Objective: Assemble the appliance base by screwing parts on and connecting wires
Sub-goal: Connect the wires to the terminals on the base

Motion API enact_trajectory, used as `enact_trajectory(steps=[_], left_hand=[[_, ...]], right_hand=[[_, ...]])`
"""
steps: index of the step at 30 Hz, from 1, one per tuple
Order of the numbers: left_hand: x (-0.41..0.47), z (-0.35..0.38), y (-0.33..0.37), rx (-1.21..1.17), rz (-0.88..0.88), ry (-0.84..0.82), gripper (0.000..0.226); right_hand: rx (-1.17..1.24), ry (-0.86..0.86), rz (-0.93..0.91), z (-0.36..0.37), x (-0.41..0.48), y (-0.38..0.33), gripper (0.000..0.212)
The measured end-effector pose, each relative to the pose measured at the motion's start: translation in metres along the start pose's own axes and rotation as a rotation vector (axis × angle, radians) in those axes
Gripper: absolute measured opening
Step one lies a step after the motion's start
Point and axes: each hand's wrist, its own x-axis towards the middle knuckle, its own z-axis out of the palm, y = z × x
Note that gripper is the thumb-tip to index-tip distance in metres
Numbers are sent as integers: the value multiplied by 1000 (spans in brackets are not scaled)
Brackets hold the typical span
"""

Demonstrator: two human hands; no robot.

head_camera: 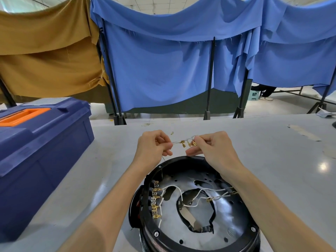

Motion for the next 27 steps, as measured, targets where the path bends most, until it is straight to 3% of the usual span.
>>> enact_trajectory(steps=[6, 15, 20, 24, 27], left_hand=[[1, 4, 4, 72, 23, -20, 25], [-2, 6, 9, 53, 55, -88, 27], [-2, 6, 11, 31, 39, -88, 22], [-4, 9, 15, 60, 84, -120, 3], [-6, 13, 18, 83, 138, -64, 7]], right_hand=[[-14, 55, -15, 1, -1, -1, 43], [94, -45, 79, 1, 0, -1, 29], [107, -55, 41, -1, -2, -2, 21], [59, -4, 0, -3, -1, -2, 23], [51, -18, -12, -3, -2, -4, 19]])
